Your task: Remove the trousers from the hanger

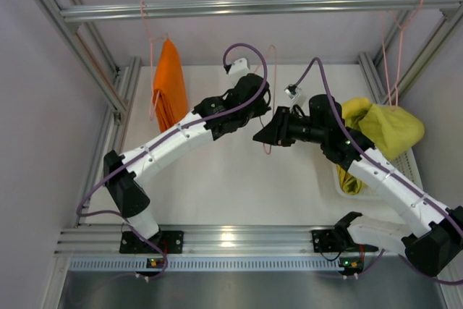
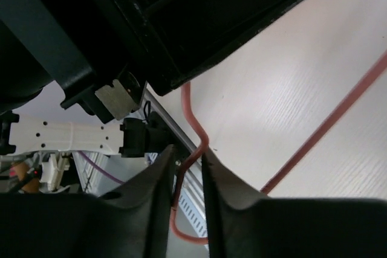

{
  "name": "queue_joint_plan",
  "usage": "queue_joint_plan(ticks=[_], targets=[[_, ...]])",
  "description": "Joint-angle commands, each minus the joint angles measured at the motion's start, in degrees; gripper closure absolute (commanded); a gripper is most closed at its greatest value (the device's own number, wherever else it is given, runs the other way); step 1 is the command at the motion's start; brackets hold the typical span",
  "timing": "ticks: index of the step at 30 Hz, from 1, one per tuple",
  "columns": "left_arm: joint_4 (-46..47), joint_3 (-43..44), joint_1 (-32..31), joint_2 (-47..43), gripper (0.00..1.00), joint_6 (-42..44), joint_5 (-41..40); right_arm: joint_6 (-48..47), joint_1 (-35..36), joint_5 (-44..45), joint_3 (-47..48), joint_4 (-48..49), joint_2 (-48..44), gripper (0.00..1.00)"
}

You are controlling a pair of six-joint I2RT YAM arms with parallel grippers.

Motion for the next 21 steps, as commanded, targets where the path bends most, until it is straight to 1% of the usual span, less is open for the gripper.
queue_joint_plan(ticks=[1,2,3,4,6,7,10,11,13,14,18,21], targets=[[2.49,2.34,-0.20,-0.18,1.00,0.53,-0.97,2.75,-0.35,-2.30,0.23,5.29,0.93,0.78],[2.66,1.99,-0.20,-0.35,1.00,0.53,-0.80,2.75,-0.79,-2.48,0.41,5.04,0.93,0.85],[2.75,1.73,-0.29,-0.44,1.00,0.61,-0.54,2.75,-1.40,-3.09,0.67,4.95,0.76,0.97],[2.93,1.47,-0.29,-0.79,1.00,0.87,-0.45,2.75,-1.76,-3.35,0.76,4.77,0.58,1.00],[3.19,0.50,-0.20,-1.14,0.95,1.31,-0.44,3.10,-2.98,-4.23,0.41,4.33,-0.03,1.00],[3.45,0.06,-0.20,-1.58,0.82,1.49,-0.18,3.28,-3.34,-4.67,0.32,4.33,-0.29,1.00],[4.42,-1.87,-0.12,-2.89,0.54,2.20,1.05,3.71,-5.27,-6.25,-0.21,4.42,-1.35,1.00],[4.86,-2.31,-0.12,-3.34,0.39,2.89,1.57,3.80,-6.32,-7.13,-0.64,4.51,-1.96,1.00],[5.73,-3.54,0.06,-4.56,0.23,3.33,2.97,4.15,-7.29,-8.10,-1.08,5.29,-2.58,1.00],[6.35,-3.81,0.23,-5.09,0.02,4.56,3.85,4.33,-8.17,-8.89,-1.35,5.56,-3.02,1.00],[9.07,-5.56,0.41,-8.08,0.01,7.29,6.14,5.03,-9.84,-10.21,-3.19,6.61,-4.25,1.00],[13.46,-8.98,0.50,-11.42,0.01,9.13,7.99,6.26,-11.25,-11.79,-5.03,7.49,-5.30,1.00]])
